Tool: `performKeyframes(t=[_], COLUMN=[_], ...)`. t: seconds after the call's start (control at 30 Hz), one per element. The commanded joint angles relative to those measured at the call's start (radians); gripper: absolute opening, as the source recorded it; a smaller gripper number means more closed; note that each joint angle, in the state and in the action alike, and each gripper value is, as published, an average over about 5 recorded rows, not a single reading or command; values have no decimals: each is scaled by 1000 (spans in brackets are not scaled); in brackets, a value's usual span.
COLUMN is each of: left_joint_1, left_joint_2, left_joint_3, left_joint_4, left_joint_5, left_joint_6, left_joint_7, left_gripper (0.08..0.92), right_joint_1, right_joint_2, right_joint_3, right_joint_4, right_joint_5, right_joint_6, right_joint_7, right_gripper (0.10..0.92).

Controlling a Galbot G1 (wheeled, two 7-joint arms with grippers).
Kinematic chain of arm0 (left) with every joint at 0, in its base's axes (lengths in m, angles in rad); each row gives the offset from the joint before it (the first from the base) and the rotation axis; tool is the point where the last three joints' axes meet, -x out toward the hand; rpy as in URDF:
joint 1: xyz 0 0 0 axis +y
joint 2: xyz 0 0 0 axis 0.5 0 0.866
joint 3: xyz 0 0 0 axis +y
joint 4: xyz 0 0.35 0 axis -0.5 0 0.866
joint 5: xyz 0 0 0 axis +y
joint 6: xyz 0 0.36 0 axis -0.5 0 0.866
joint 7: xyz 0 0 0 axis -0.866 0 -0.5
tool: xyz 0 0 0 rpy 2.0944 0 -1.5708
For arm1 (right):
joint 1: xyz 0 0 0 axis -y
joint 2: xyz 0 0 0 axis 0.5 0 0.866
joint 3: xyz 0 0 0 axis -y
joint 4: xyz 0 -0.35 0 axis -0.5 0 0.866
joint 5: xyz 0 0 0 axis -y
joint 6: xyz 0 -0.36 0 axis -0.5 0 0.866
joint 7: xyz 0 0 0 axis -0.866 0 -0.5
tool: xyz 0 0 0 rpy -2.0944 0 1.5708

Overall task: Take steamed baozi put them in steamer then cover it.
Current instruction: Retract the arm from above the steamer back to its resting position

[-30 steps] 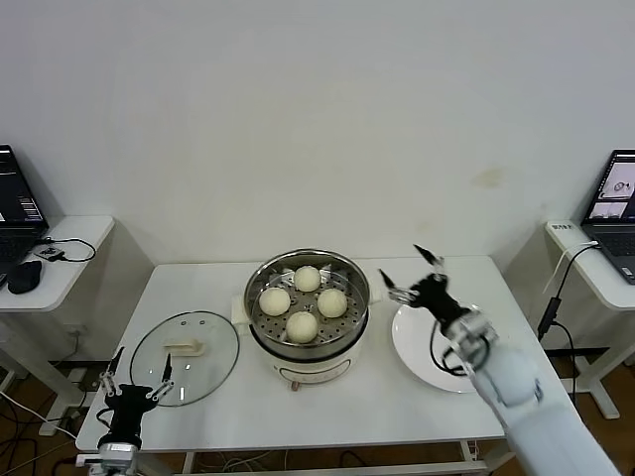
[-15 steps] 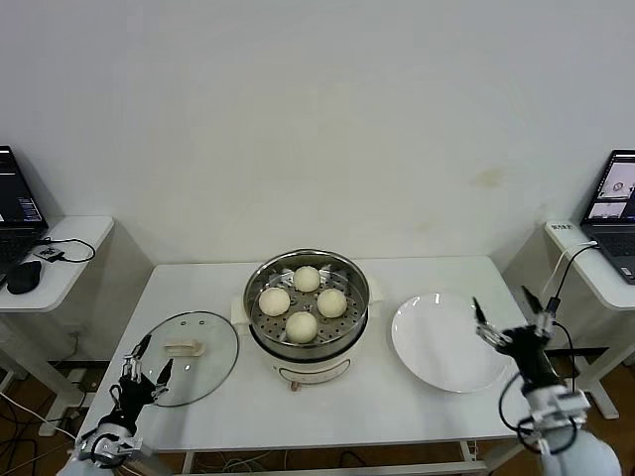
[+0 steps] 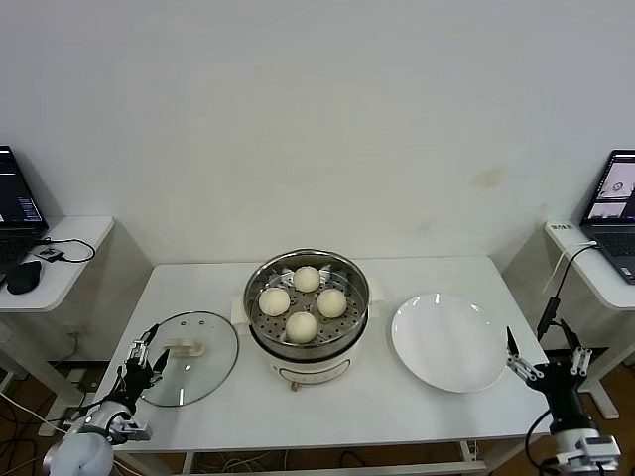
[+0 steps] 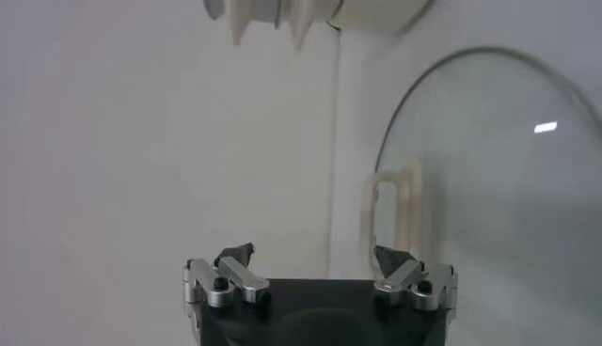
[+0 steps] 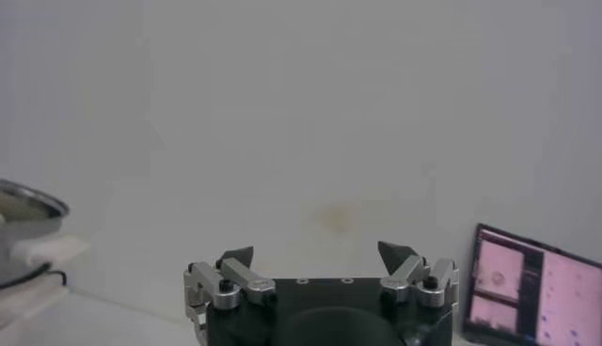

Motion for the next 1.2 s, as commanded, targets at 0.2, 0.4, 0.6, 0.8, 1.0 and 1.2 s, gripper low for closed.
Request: performKeyframes(t=[0.2, 0.4, 0.6, 0.8, 1.0, 1.2], left_joint_1=[-94, -122, -158, -179, -179, -191], left_joint_2=[-16, -37, -54, -57, -69, -83], left_joint_3=[27, 38, 45, 44, 51, 56], left_joint_4=[72, 101, 139, 160, 162, 183], left_joint_5=[91, 100, 105, 97, 89, 96], left_joint_6=[-2, -3, -4, -6, -6, -5], left_joint_7=[14, 12, 9, 8, 12, 12], left_gripper=[823, 823, 823, 823, 797, 640], right_joint_1=[-57, -67, -63, -57, -54, -55], right_joint_2=[32, 33, 36, 36, 40, 45], right_joint_3=[37, 36, 23, 13, 4, -2], right_joint_4=[4, -1, -5, -14, -22, -20], right_joint_5=[-16, -26, -36, -41, -47, -53], right_joint_6=[28, 32, 29, 27, 30, 39], right_joint_7=[-3, -9, -11, -12, -12, -12], right_gripper=[823, 823, 823, 823, 823, 823])
